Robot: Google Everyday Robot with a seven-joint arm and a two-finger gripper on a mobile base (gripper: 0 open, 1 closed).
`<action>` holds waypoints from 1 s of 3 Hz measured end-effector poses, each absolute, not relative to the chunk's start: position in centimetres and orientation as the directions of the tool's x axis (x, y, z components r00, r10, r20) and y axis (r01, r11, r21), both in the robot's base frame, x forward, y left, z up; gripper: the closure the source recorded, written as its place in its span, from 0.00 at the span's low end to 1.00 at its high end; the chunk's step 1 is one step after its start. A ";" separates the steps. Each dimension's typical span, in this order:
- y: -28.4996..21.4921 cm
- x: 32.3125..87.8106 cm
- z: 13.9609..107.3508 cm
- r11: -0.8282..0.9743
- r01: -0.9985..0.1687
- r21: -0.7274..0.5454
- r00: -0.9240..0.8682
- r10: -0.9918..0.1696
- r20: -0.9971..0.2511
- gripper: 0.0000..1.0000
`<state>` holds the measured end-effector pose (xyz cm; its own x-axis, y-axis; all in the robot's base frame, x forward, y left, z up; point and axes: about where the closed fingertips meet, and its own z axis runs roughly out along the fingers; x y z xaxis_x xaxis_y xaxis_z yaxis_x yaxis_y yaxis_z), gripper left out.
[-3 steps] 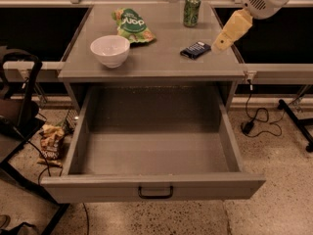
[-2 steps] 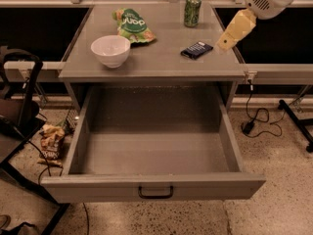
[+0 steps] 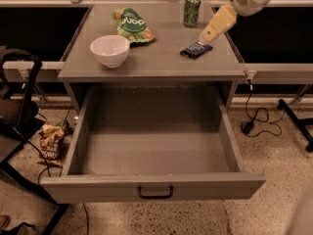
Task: Place rxbar blueberry into top drawer
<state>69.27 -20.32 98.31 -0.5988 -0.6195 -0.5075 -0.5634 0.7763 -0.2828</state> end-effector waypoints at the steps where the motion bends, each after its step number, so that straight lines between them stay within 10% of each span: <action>1: -19.3 73.7 97.0 0.874 -0.442 -0.200 -0.722 -0.479 -0.499 0.00; 3: -18.2 77.6 93.8 0.987 -0.116 -0.115 -0.889 -0.154 -0.431 0.00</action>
Offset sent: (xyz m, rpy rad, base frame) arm 0.1162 0.0245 -0.0241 0.1854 0.2017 -0.6250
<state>77.59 -18.24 93.83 -0.8891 -0.1544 -0.4310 -0.1155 0.9866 -0.1152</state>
